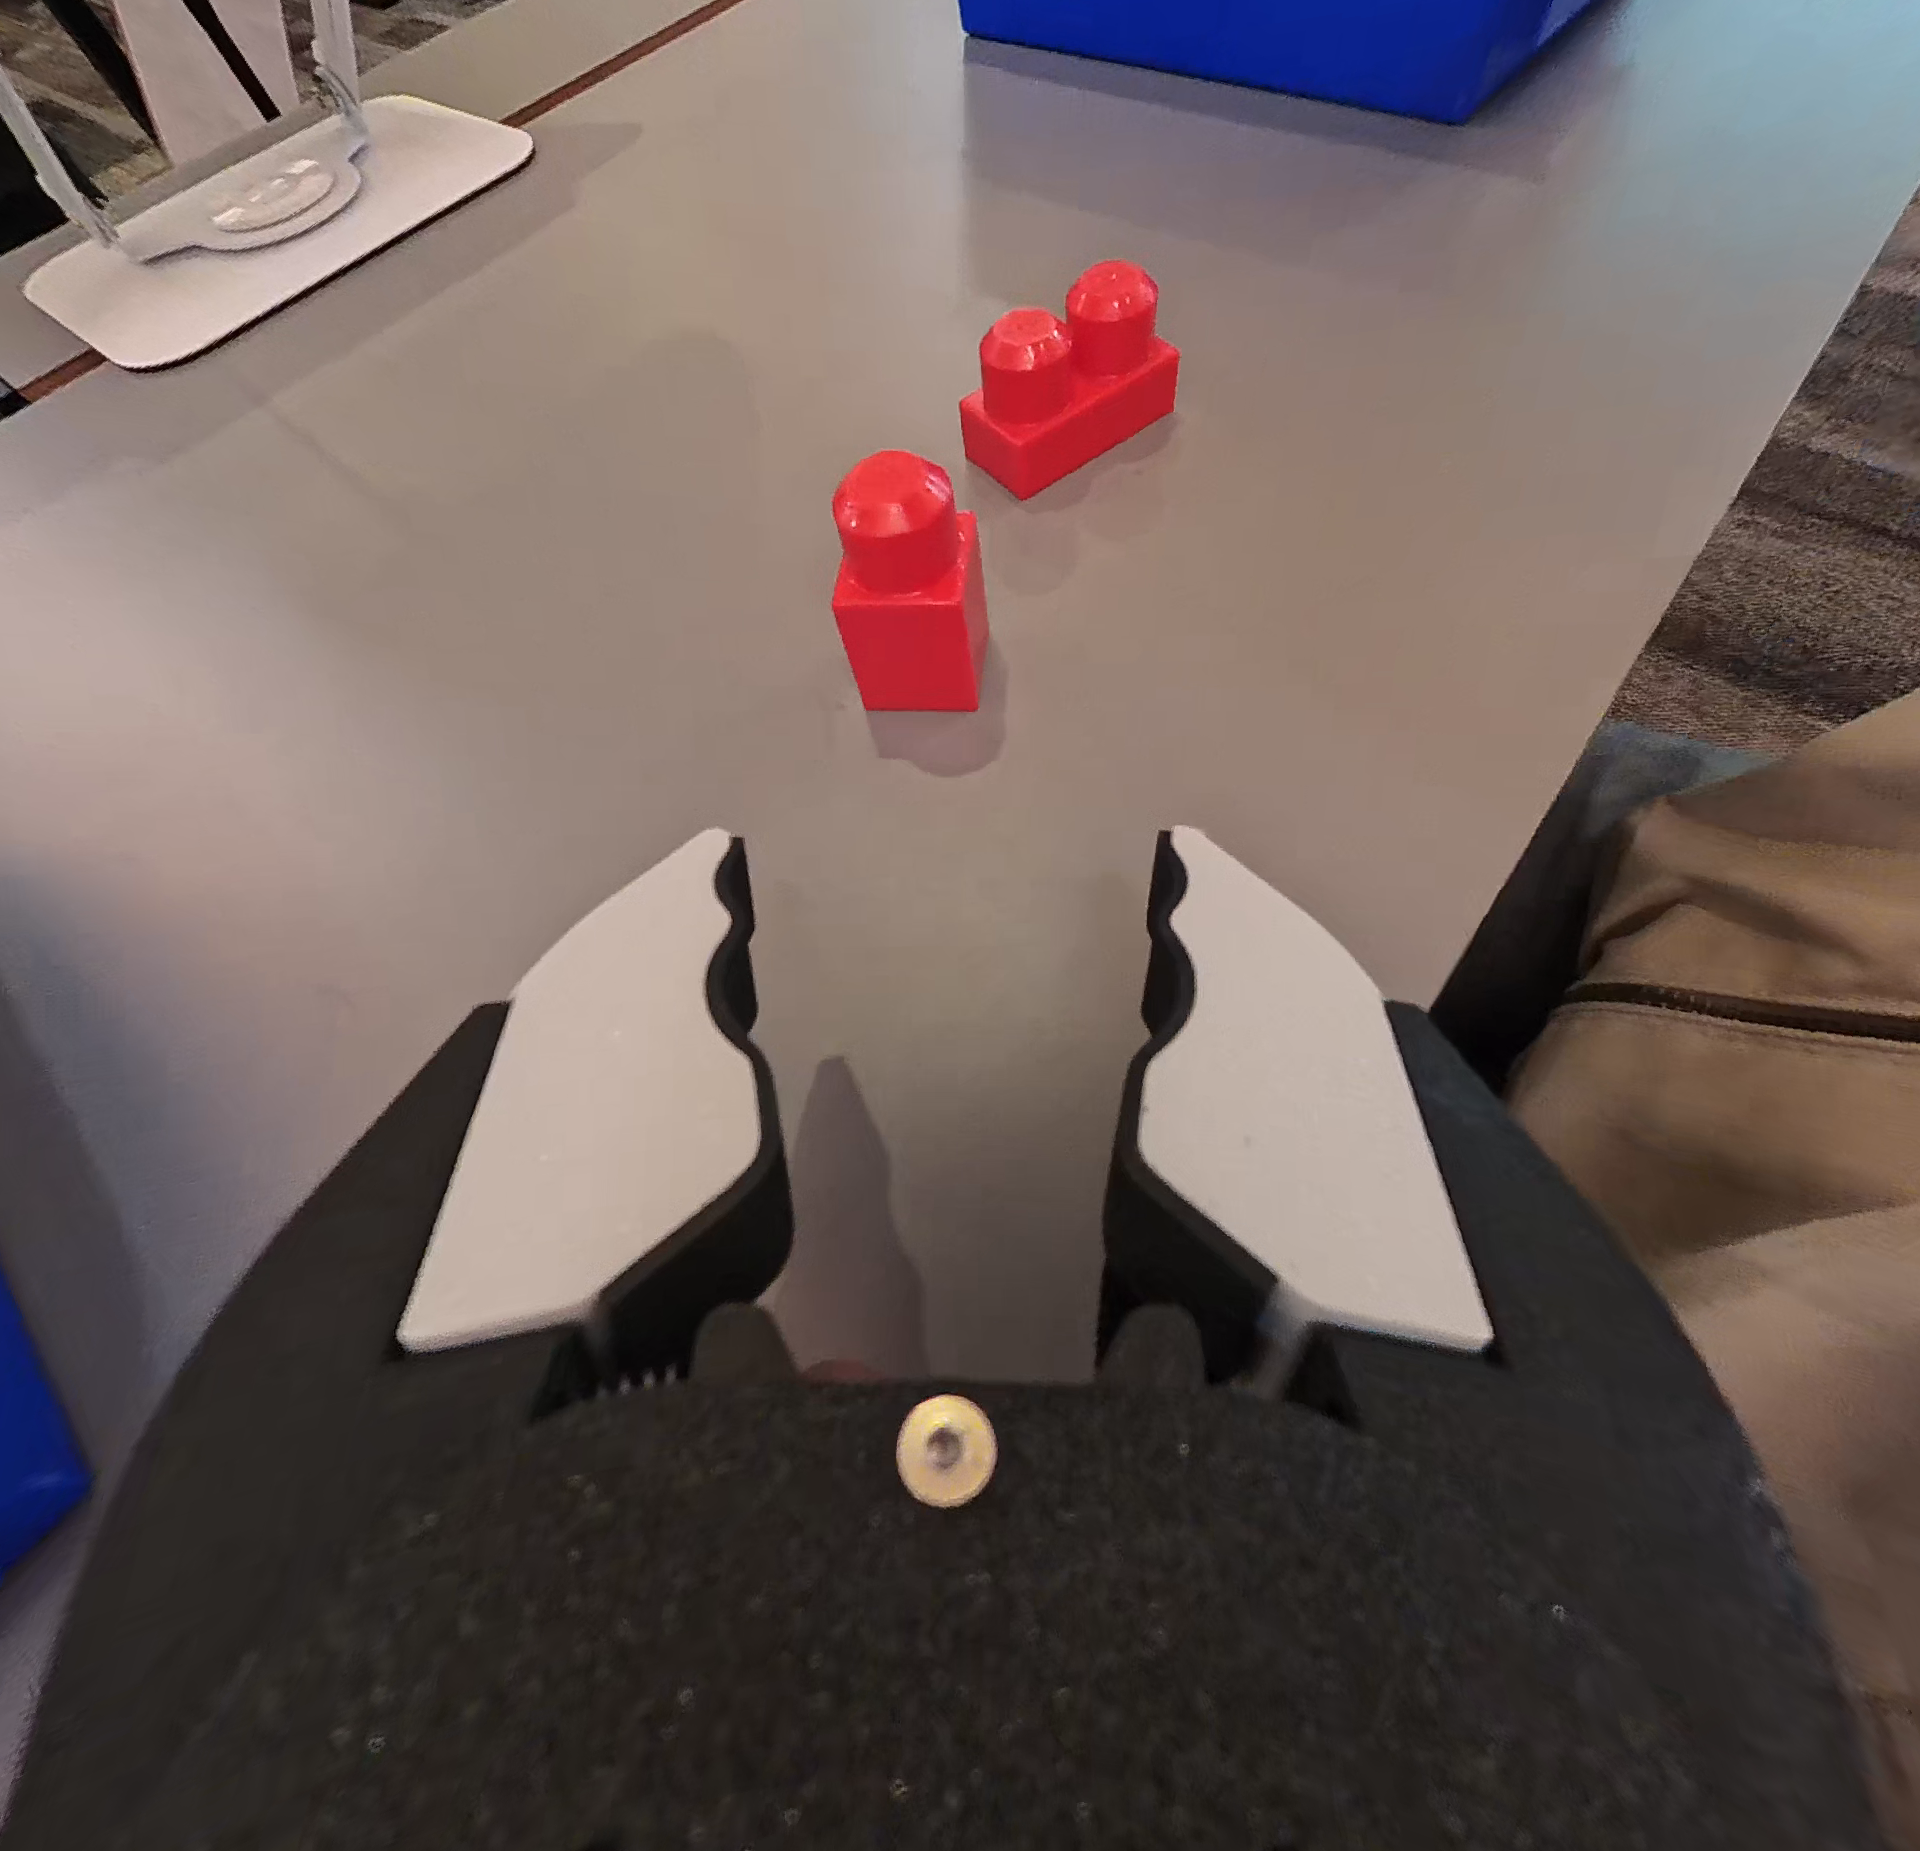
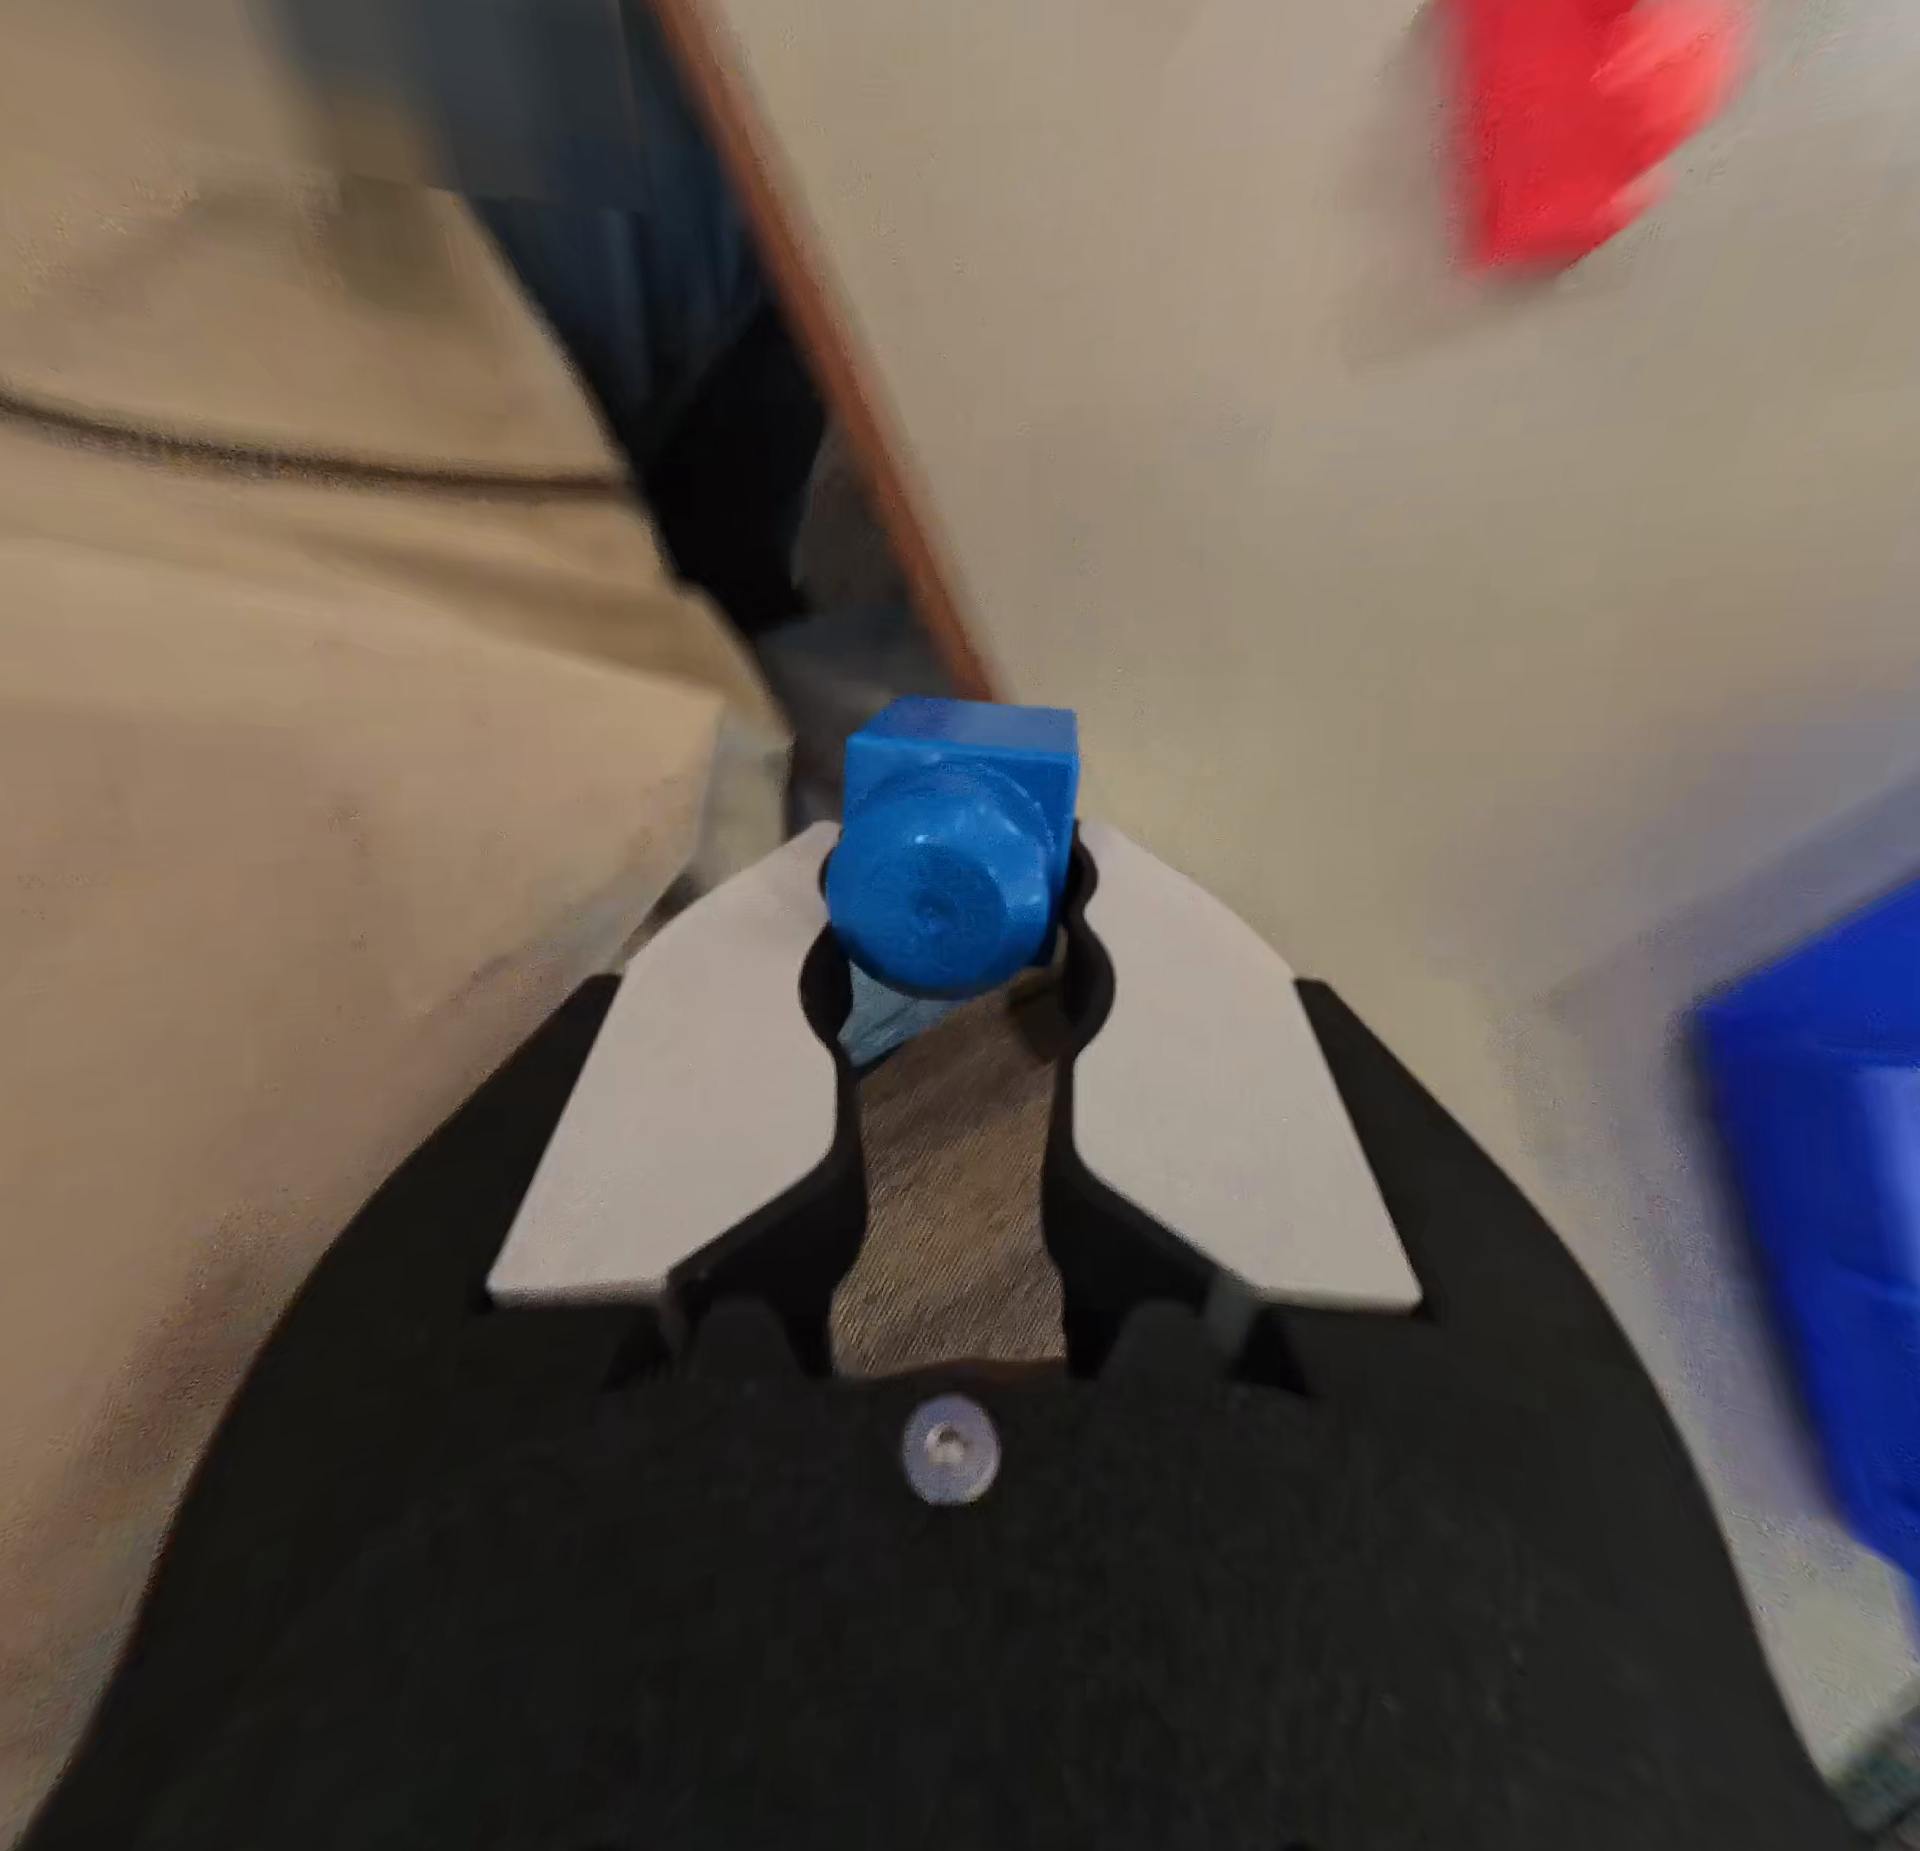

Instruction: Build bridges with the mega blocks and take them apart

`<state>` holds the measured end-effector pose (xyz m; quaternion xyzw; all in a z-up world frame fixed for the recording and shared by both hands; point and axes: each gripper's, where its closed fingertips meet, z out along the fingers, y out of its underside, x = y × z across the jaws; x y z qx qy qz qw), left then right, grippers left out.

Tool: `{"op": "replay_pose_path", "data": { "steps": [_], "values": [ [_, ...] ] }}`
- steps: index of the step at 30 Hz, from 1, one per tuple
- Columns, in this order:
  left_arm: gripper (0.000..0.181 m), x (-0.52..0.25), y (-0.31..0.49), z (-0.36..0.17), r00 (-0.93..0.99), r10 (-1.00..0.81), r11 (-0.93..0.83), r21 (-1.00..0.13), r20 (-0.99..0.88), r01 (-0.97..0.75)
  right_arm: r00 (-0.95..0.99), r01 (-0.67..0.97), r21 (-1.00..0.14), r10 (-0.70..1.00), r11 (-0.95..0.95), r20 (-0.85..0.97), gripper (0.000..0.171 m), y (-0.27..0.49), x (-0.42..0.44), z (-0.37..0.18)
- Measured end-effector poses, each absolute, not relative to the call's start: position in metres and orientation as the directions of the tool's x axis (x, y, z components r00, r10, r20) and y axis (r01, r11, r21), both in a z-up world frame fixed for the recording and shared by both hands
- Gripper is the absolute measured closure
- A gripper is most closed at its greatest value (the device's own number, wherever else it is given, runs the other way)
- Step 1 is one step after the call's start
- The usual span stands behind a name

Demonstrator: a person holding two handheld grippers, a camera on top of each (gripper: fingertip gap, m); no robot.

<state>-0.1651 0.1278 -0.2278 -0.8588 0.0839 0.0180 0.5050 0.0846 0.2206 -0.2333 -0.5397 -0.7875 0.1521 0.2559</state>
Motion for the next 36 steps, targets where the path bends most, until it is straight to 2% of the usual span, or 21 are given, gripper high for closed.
{"op": "replay_pose_path", "data": {
  "steps": [2,4,9,13,17,21,24,28,30,33,34,36],
  "values": [
    [0.108,-0.167,0.129,-0.229,0.987,-0.115,-0.483,-0.862,-0.114,-0.155,-0.2,0.722,-0.598,0.933,0.347,0.3,0.134,0.241,0.064,-0.191],
    [0.107,-0.169,0.131,-0.23,0.989,-0.1,-0.494,-0.857,-0.111,-0.146,-0.122,0.712,-0.645,0.954,0.277,0.275,0.134,0.261,0.042,-0.18],
    [0.105,-0.171,0.135,-0.238,0.993,-0.078,-0.547,-0.829,-0.089,-0.118,-0.021,0.813,-0.572,0.988,0.107,0.154,0.134,0.289,-0.005,-0.226],
    [0.105,-0.173,0.137,-0.24,0.994,-0.072,-0.562,-0.82,-0.085,-0.11,-0.045,0.864,-0.496,0.993,0.093,0.108,0.134,0.288,-0.022,-0.247],
    [0.105,-0.173,0.143,-0.242,0.995,-0.072,-0.574,-0.813,-0.066,-0.095,-0.087,0.876,-0.472,0.995,0.103,0.056,0.134,0.283,-0.038,-0.254],
    [0.103,-0.174,0.15,-0.247,0.997,-0.052,-0.597,-0.799,-0.058,-0.078,-0.11,0.883,-0.455,0.993,0.115,0.039,0.12,0.284,-0.048,-0.263],
    [0.103,-0.172,0.152,-0.251,0.998,-0.048,-0.618,-0.783,-0.044,-0.064,-0.111,0.858,-0.501,0.993,0.115,0.037,0.113,0.287,-0.051,-0.255],
    [0.103,-0.169,0.151,-0.252,0.998,-0.04,-0.631,-0.773,-0.047,-0.062,-0.043,0.764,-0.635,0.991,0.114,0.126,0.113,0.312,-0.026,-0.22],
    [0.101,-0.17,0.149,-0.25,0.998,-0.013,-0.627,-0.776,-0.067,-0.061,0.072,0.664,-0.742,0.979,0.095,0.189,0.112,0.339,-0.009,-0.201],
    [0.101,-0.166,0.154,-0.246,0.997,0.038,-0.612,-0.79,-0.068,-0.03,0.207,0.463,-0.886,0.968,0.031,0.142,0.103,0.365,0.001,-0.188],
    [0.101,-0.162,0.157,-0.246,0.997,0.047,-0.605,-0.796,-0.053,-0.013,0.232,0.434,-0.901,0.964,0.016,0.129,0.099,0.368,0.003,-0.19],
    [0.1,-0.152,0.163,-0.245,0.998,0.058,-0.593,-0.805,-0.023,0.016,0.237,0.436,-0.9,0.963,0.016,0.132,0.101,0.365,0.003,-0.197]
  ]
}}
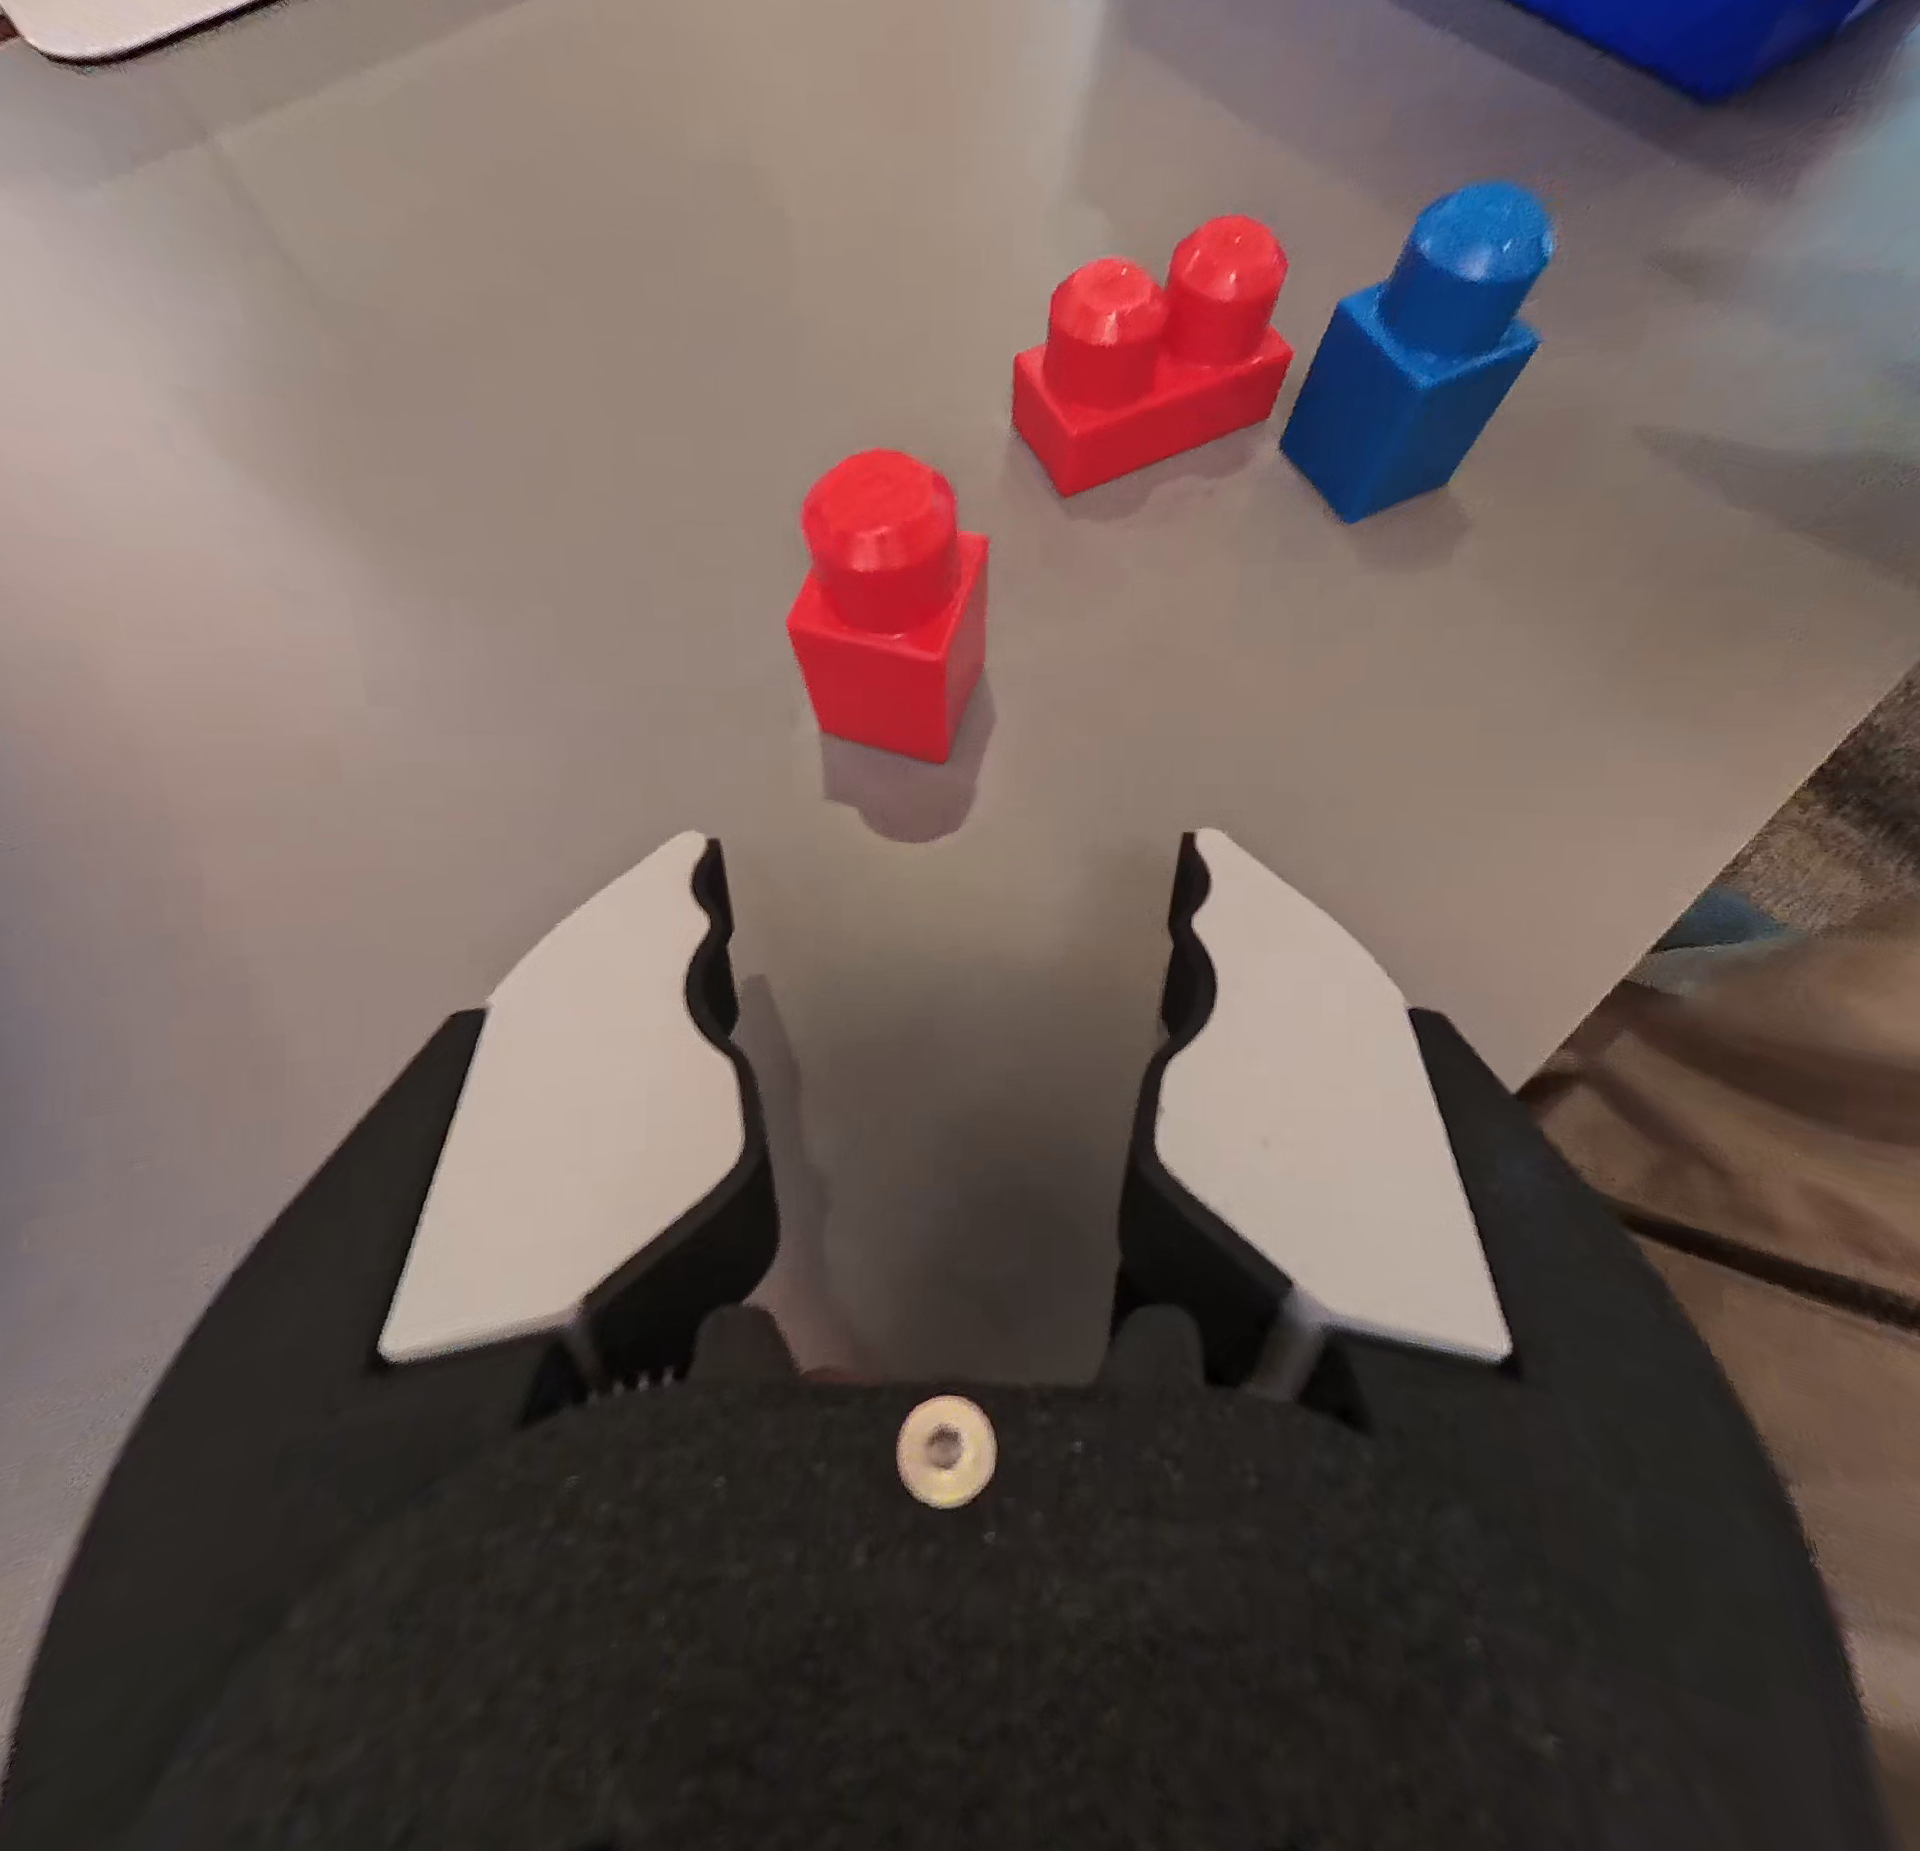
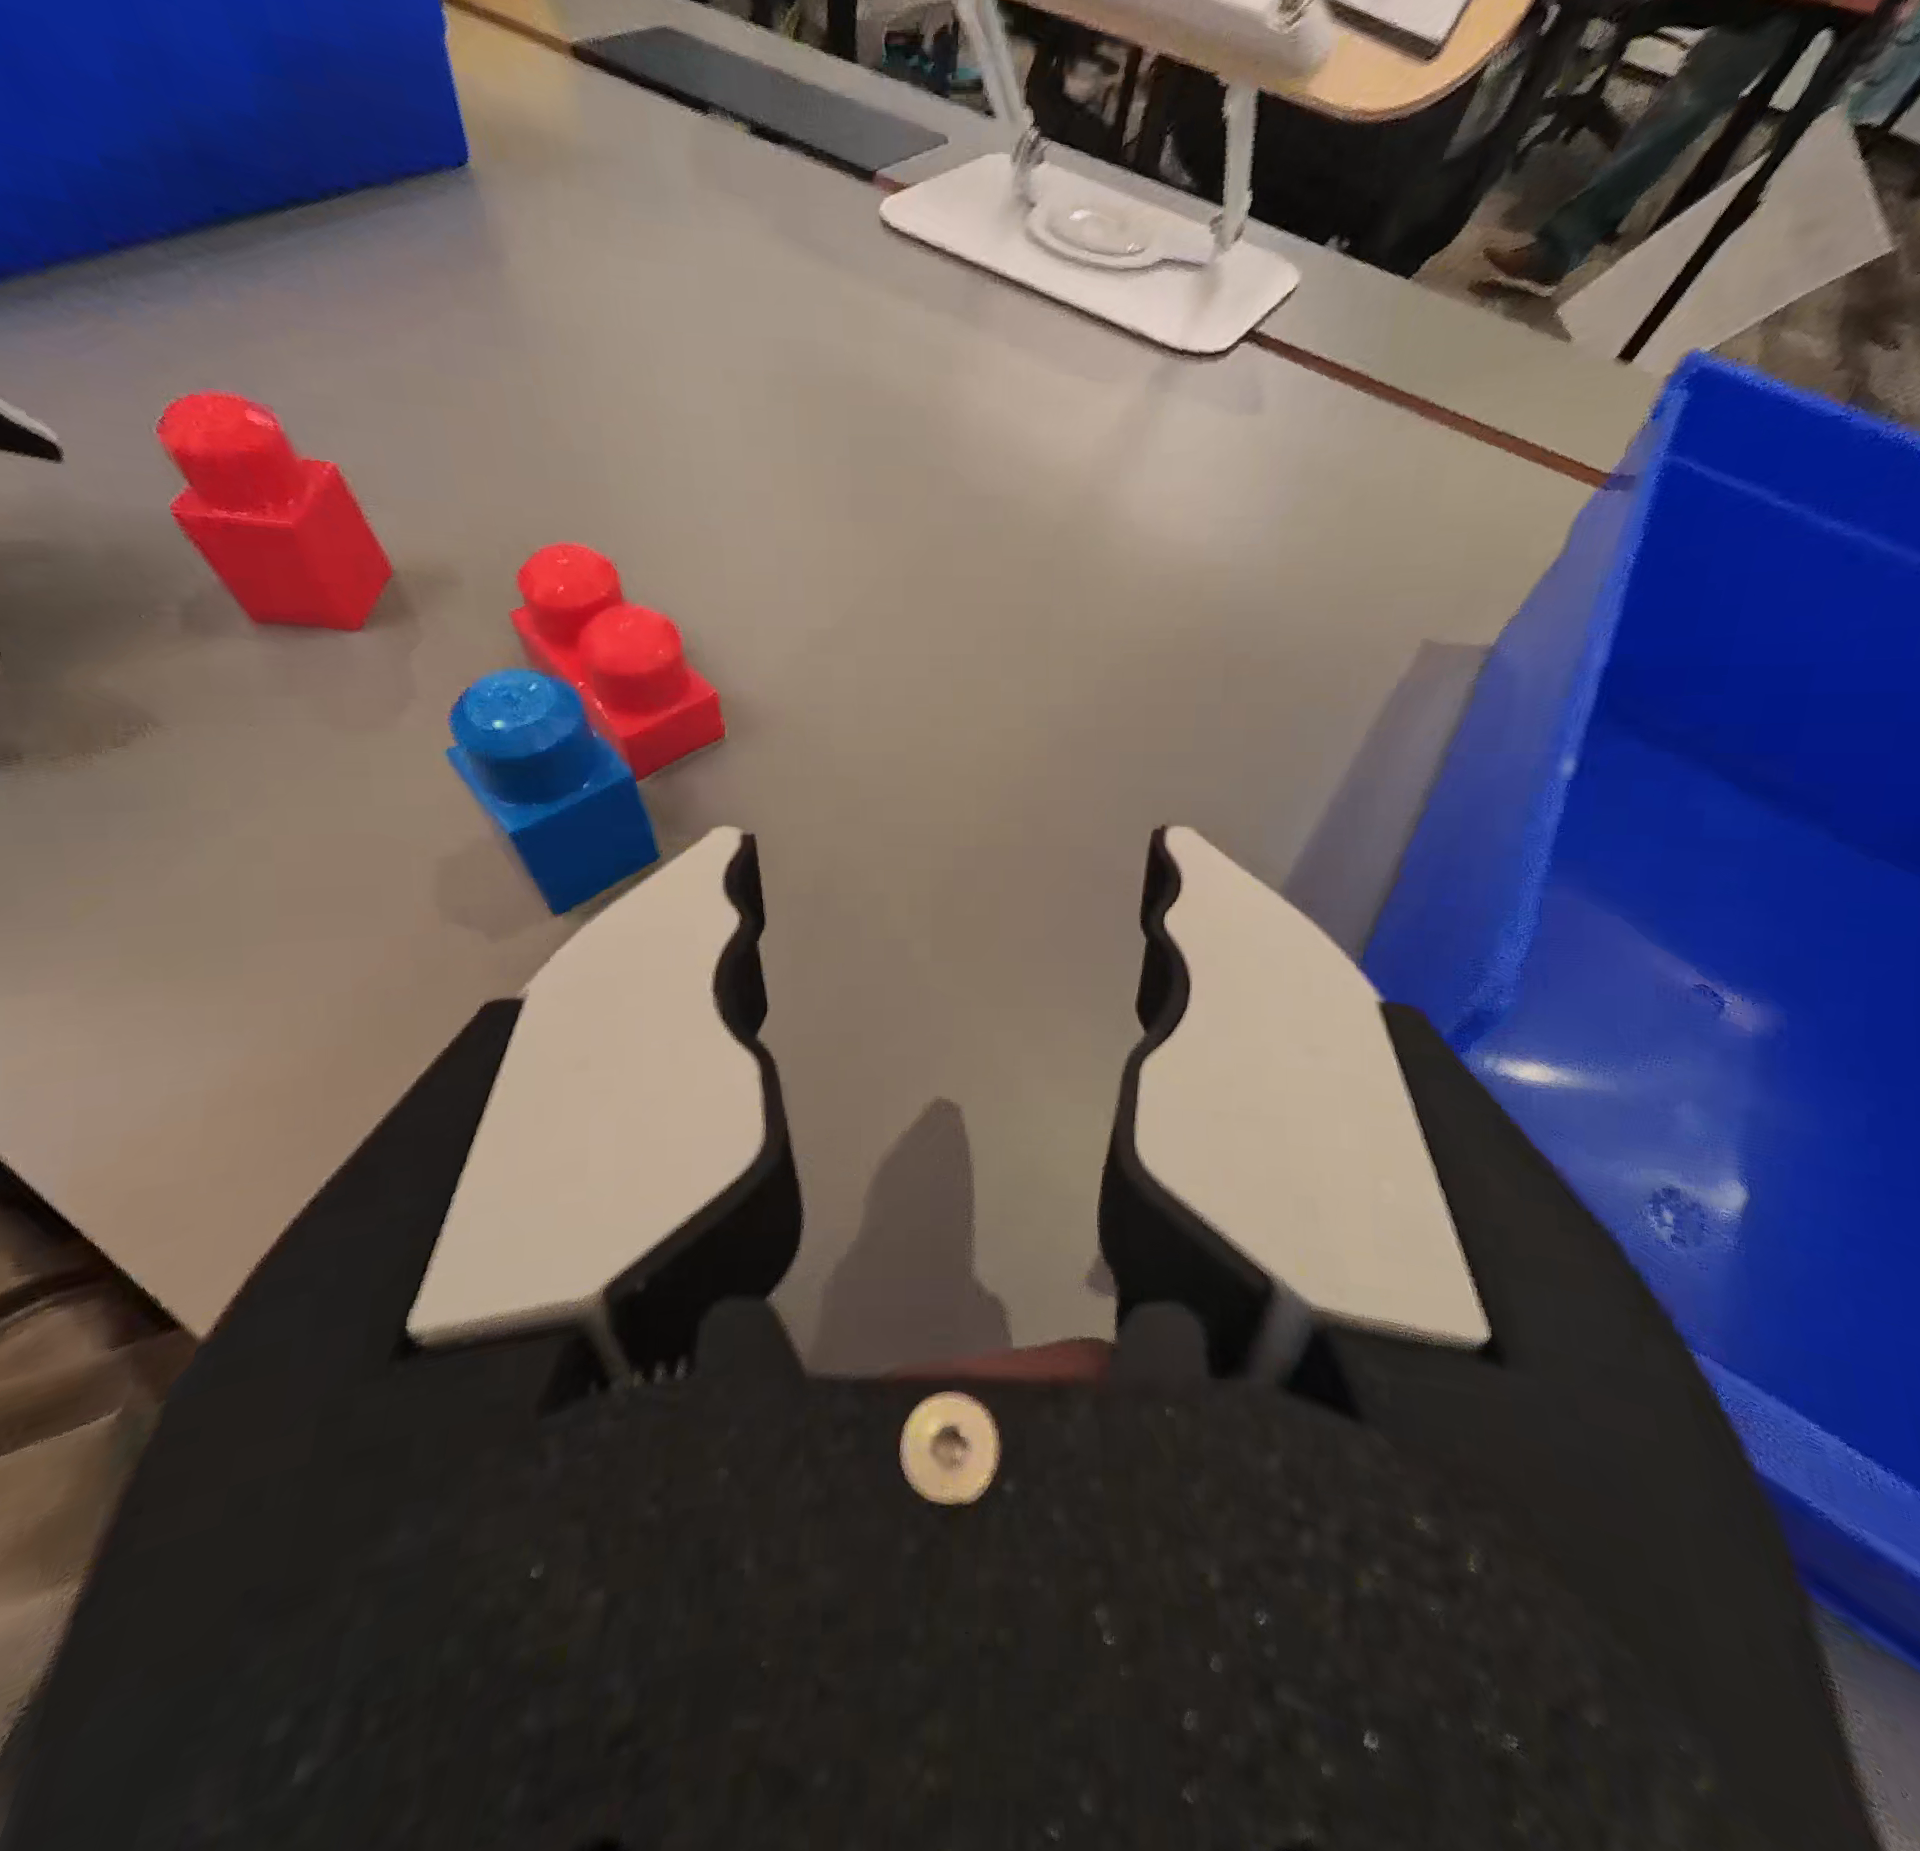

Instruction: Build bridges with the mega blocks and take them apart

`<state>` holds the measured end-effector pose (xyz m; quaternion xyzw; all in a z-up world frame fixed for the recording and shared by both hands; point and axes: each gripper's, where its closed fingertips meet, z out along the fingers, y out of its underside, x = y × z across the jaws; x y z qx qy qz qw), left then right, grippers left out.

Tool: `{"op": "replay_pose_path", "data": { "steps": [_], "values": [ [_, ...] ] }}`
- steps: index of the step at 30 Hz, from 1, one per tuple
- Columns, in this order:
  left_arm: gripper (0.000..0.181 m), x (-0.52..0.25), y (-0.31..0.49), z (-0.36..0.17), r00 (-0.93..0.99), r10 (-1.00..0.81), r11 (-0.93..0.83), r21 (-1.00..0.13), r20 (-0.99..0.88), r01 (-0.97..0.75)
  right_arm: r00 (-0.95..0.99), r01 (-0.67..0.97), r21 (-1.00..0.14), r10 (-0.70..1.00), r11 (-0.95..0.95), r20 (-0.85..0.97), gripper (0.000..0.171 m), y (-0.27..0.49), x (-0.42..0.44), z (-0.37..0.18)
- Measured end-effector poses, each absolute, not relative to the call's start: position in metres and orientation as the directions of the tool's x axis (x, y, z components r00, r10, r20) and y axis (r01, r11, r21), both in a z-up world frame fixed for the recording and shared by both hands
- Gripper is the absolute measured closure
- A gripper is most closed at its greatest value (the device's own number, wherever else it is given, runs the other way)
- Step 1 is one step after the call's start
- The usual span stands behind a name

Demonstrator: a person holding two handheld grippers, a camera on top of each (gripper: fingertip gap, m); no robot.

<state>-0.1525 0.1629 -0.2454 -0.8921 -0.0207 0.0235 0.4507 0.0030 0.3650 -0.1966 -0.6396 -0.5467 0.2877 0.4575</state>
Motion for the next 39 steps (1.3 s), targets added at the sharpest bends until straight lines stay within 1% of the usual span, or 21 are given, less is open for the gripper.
{"op": "replay_pose_path", "data": {
  "steps": [2,4,6,7,9,10,11,14,17,22,27,31,33,35,39],
  "values": [
    [0.1,-0.147,0.166,-0.244,0.997,0.071,-0.583,-0.812,-0.015,0.029,0.209,0.47,-0.88,0.962,0.059,0.176,0.101,0.36,0.002,-0.2],
    [0.1,-0.142,0.168,-0.243,0.997,0.074,-0.575,-0.817,-0.01,0.035,0.174,0.483,-0.872,0.967,0.081,0.186,0.104,0.353,-0.002,-0.203],
    [0.101,-0.141,0.168,-0.245,0.997,0.07,-0.583,-0.812,-0.022,0.023,0.093,0.493,-0.866,0.986,0.076,0.14,0.116,0.336,-0.007,-0.21],
    [0.101,-0.143,0.166,-0.247,0.997,0.074,-0.591,-0.807,-0.035,0.016,0.045,0.513,-0.855,0.992,0.076,0.115,0.131,0.326,-0.009,-0.216],
    [0.101,-0.145,0.163,-0.249,0.996,0.075,-0.6,-0.8,-0.046,0.008,-0.021,0.582,-0.809,0.996,0.083,0.087,0.14,0.312,-0.014,-0.232],
    [0.102,-0.147,0.161,-0.249,0.996,0.071,-0.6,-0.8,-0.046,0.006,-0.05,0.623,-0.777,0.996,0.094,0.081,0.153,0.306,-0.015,-0.241],
    [0.102,-0.15,0.159,-0.248,0.996,0.074,-0.6,-0.8,-0.048,0.006,-0.073,0.658,-0.746,0.994,0.106,0.076,0.16,0.302,-0.017,-0.248],
    [0.102,-0.159,0.154,-0.246,0.996,0.077,-0.598,-0.801,-0.046,0.009,-0.123,0.7,-0.702,0.99,0.134,0.068,0.169,0.293,-0.029,-0.258],
    [0.103,-0.17,0.149,-0.244,0.995,0.089,-0.594,-0.805,-0.044,0.018,-0.156,0.712,-0.685,0.986,0.152,0.056,0.171,0.286,-0.044,-0.26],
    [0.104,-0.183,0.144,-0.245,0.994,0.1,-0.589,-0.808,-0.032,0.033,-0.215,0.705,-0.684,0.976,0.186,0.044,0.169,0.274,-0.079,-0.258],
    [0.104,-0.183,0.15,-0.243,0.996,0.078,-0.594,-0.805,-0.031,0.021,-0.272,0.742,-0.623,0.961,0.248,0.058,0.166,0.263,-0.124,-0.264],
    [0.104,-0.181,0.154,-0.246,0.997,0.068,-0.601,-0.799,-0.02,0.025,-0.327,0.734,-0.62,0.944,0.277,0.035,0.164,0.247,-0.14,-0.259],
    [0.104,-0.18,0.156,-0.248,0.998,0.069,-0.609,-0.793,-0.013,0.031,-0.318,0.724,-0.627,0.946,0.289,0.07,0.164,0.25,-0.134,-0.249],
    [0.104,-0.178,0.158,-0.248,0.998,0.061,-0.607,-0.794,-0.014,0.026,-0.278,0.703,-0.662,0.957,0.261,0.082,0.162,0.26,-0.12,-0.234],
    [0.103,-0.167,0.165,-0.25,1.0,0.011,-0.618,-0.786,-0.01,-0.001,-0.138,0.652,-0.742,0.986,0.159,0.09,0.148,0.297,-0.073,-0.216]
  ]
}}
